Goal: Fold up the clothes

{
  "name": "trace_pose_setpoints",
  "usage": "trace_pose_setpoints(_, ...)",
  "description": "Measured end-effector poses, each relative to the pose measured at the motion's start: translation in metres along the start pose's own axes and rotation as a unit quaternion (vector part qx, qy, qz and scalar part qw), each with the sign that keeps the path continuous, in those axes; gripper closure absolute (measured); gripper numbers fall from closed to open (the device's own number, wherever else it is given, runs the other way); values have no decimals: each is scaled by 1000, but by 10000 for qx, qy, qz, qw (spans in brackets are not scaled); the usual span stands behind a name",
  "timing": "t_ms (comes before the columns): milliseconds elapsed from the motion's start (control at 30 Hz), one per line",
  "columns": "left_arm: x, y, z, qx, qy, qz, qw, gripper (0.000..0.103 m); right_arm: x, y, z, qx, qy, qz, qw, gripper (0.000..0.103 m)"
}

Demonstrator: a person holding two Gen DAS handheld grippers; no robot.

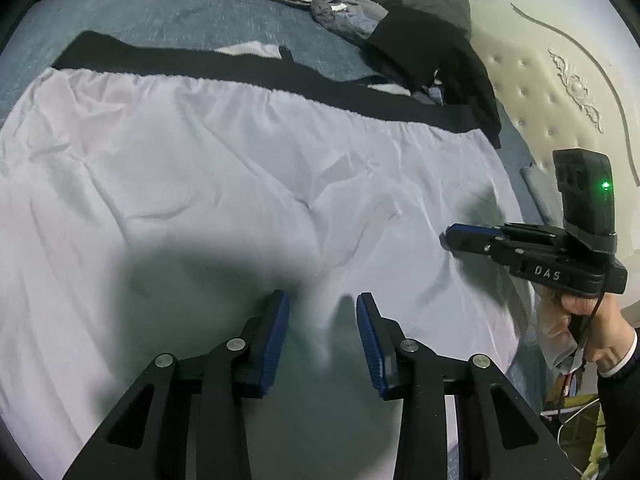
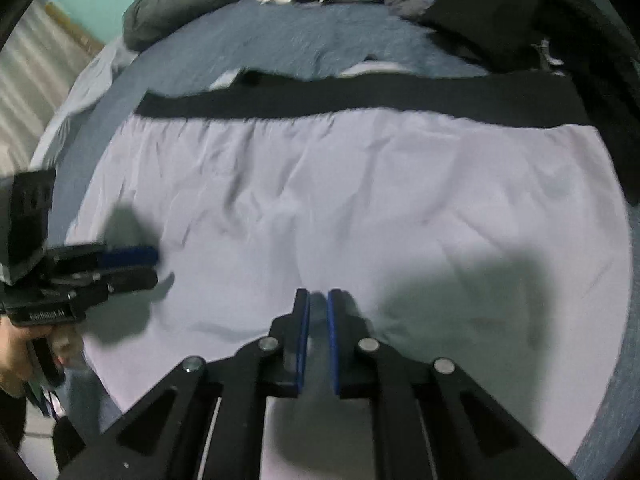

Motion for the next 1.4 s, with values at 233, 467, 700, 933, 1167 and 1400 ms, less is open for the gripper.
trace_pose_setpoints(233,-4,1,19,160,-8,57,9999,63,-55,-33,31,-57,1037,614,9927,96)
trace_pose_setpoints(467,-22,-34,38,-121,54,96,9999,63,-70,-62,11,-581,934,909,9898,96)
trace_pose_setpoints(700,-66,-55,72,-56,351,294,9989,63,11,-76,39,-465,225,502,9974,96)
trace_pose_setpoints(933,-112,-73,102,136,565,740,9956,64,90,-102,54,-560,-599,32,9966,96)
trace_pose_setpoints(1167,-99,-81,115,129,577,627,9963,63,84,-113,76,-482,-367,147,9981,96)
trace_pose_setpoints(1400,-101,-87,125,305,537,746,9953,63,70,-97,79,-405,-190,23,9990,96)
Point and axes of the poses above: each gripper's, at about its wrist camera, not at the fingertips, and z roughly against the way its jaws point, x to its right, y to its top, the point moved 5 cm from there along -z, roughly the way its jaws point, and after that the axes turned 5 degrees about -y, right-handed, at the moved point
